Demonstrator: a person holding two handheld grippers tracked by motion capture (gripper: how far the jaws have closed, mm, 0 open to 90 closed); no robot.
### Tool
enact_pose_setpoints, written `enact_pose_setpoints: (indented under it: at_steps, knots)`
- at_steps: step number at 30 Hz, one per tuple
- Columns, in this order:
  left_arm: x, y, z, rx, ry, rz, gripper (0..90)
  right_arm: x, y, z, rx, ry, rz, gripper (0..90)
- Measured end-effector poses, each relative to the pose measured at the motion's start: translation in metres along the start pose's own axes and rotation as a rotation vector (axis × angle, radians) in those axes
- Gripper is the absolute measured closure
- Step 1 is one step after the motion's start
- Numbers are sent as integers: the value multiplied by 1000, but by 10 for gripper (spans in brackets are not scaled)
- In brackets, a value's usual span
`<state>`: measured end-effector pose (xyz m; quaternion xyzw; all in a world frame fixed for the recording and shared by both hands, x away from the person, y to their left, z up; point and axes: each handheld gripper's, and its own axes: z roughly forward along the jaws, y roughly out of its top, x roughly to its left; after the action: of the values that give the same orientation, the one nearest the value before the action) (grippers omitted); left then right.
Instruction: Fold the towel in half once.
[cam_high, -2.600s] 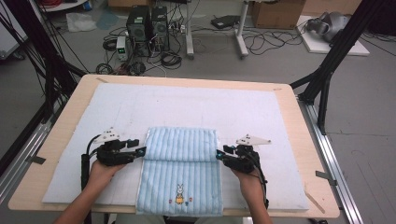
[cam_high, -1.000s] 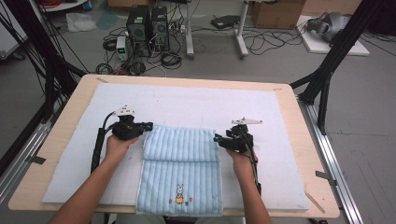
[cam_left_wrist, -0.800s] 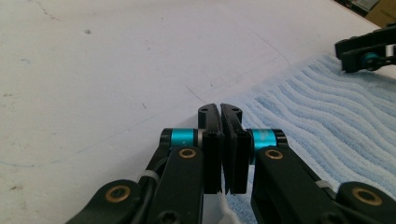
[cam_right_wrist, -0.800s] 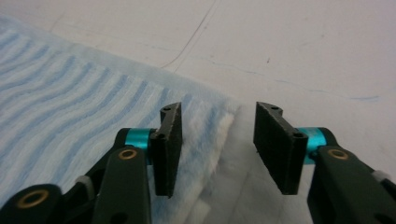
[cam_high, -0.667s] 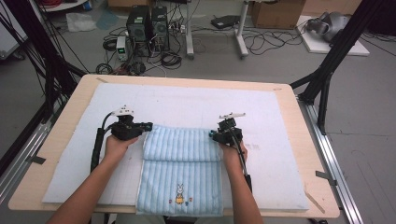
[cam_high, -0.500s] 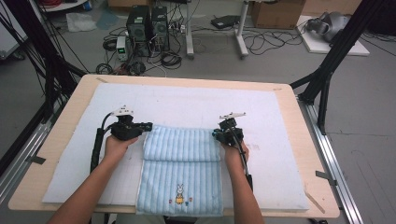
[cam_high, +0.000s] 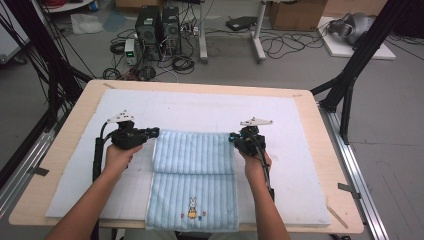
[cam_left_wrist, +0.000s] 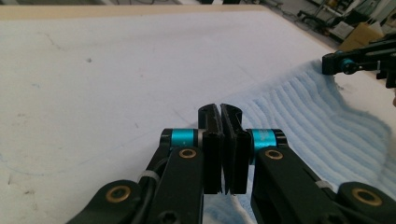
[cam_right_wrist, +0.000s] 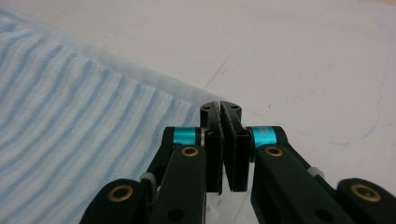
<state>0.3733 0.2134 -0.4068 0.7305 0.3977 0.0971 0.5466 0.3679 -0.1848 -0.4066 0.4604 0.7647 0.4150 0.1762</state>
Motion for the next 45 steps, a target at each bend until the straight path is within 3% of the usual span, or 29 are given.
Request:
enact_pose_setpoints:
  at_steps: [3, 13, 18, 23, 30, 31, 33, 34, 38, 42, 45]
  knots:
    - [-4, 1, -9, 3, -18, 4, 870, 7, -3, -13, -18, 12, -38, 878]
    - [-24, -26, -33, 29, -83, 3, 869, 25, -29, -56, -74, 93, -34, 878]
    - [-31, -43, -41, 36, -105, 9, 869, 33, -47, -67, -49, 108, -52, 878]
    - [-37, -58, -45, 75, -122, 22, 868, 37, -68, -69, -19, 118, -45, 878]
    - [-43, -70, -44, 122, -119, 41, 863, 41, -88, -70, 35, 121, -45, 865]
    - [-43, -70, -44, 113, -112, 36, 836, 41, -89, -70, 36, 116, -49, 824]
    - [-42, -68, -43, 99, -65, 17, 587, 40, -88, -70, 17, 100, -27, 682]
    - [-40, -67, -43, 90, -47, 11, 511, 38, -86, -71, -2, 101, -4, 646]
    - [-29, -57, -40, 43, -15, -11, 431, 29, -77, -71, -54, 73, 35, 585]
    - [-17, -46, -28, 29, 16, -22, 432, 18, -67, -54, -14, 59, 51, 577]
    - [-15, -42, -22, 23, 32, -4, 433, 15, -63, -38, 30, 57, 48, 579]
